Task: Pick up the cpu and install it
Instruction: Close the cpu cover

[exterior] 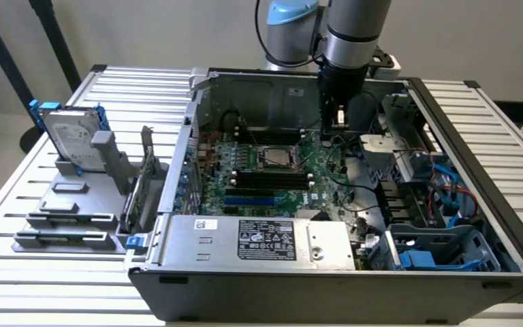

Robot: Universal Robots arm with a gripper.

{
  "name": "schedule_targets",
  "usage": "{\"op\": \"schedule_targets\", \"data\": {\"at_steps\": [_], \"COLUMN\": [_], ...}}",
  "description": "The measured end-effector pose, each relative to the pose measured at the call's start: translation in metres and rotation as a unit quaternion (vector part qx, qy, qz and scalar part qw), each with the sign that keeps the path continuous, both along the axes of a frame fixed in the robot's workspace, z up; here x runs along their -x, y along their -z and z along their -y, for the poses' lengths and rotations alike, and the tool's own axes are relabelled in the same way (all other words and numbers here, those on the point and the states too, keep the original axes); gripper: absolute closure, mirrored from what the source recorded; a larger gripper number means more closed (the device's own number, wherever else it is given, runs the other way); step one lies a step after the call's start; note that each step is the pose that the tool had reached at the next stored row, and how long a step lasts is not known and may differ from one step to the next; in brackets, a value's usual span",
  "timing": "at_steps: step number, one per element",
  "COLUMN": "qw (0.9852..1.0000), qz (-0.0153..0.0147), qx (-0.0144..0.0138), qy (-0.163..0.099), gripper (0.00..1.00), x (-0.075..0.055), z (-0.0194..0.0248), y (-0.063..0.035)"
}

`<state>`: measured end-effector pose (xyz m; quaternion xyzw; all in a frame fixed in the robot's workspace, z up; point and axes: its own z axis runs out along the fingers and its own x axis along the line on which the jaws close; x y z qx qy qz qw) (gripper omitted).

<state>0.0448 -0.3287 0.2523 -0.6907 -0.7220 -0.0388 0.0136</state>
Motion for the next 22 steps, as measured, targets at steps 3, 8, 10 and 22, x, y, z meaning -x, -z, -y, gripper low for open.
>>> {"op": "schedule_targets", "data": {"at_steps": [3, 8, 10, 22], "qw": [1.0000, 0.9999, 0.9999, 0.9998], "qz": [-0.0057, -0.0153, -0.0161, -0.0208], "qx": [-0.0018, -0.0018, -0.0018, -0.0024], "qy": [0.000, 0.000, 0.000, 0.000], "gripper": [0.89, 0.89, 0.89, 0.89], "x": [0.004, 0.015, 0.021, 0.070], "z": [-0.0001, -0.0001, -0.0001, 0.0004], "y": [0.0001, -0.0020, -0.0035, -0.0071]}}
